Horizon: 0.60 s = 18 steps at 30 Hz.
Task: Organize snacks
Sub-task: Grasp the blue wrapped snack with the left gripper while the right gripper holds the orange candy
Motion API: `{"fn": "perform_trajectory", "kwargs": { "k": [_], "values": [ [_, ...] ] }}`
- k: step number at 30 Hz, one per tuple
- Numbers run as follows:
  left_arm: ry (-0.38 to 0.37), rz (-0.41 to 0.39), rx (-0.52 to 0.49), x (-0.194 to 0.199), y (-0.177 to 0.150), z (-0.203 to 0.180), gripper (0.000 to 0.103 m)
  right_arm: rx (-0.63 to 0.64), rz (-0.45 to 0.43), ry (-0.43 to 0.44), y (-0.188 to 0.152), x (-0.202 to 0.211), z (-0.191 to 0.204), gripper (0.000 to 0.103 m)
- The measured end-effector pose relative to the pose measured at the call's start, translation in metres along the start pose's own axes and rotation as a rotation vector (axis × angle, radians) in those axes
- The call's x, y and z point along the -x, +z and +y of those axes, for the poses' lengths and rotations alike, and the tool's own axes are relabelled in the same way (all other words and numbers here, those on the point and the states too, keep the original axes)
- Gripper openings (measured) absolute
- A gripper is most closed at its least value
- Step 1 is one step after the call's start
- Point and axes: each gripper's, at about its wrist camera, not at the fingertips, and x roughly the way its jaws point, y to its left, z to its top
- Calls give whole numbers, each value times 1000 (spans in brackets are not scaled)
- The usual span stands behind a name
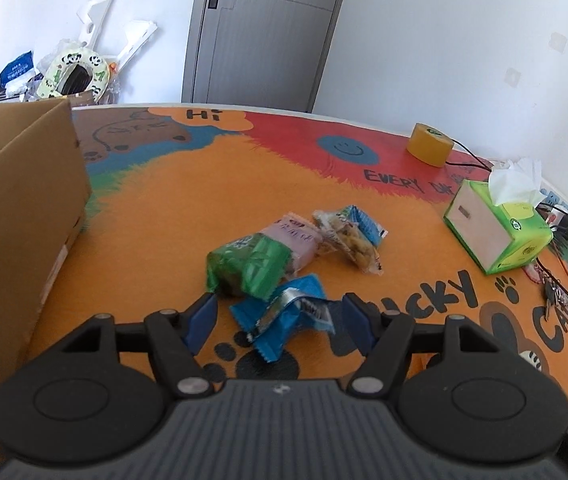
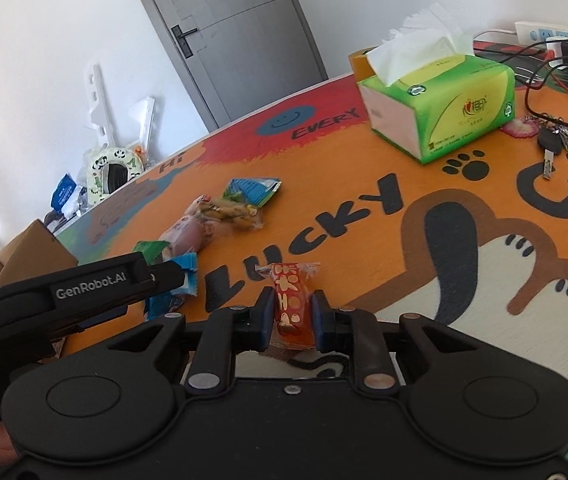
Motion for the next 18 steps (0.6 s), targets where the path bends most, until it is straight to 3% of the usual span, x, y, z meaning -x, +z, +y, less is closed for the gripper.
{"fn": "perform_trajectory", "kwargs": {
  "k": [9, 13, 16, 18],
  "values": [
    [51, -4, -28, -16, -5, -7, 67, 24, -21, -2, -1, -5, 3, 24],
    [59, -8, -43, -15, -5, -7, 49, 52, -23, -18, -2, -5, 7, 25],
    [21, 0, -19, -10, -5, 2, 38, 59, -23, -25, -2, -5, 9, 26],
    [-5, 6, -10, -6, -6, 5, 37, 59, -24, -25, -3, -5, 10, 23]
  ]
}}
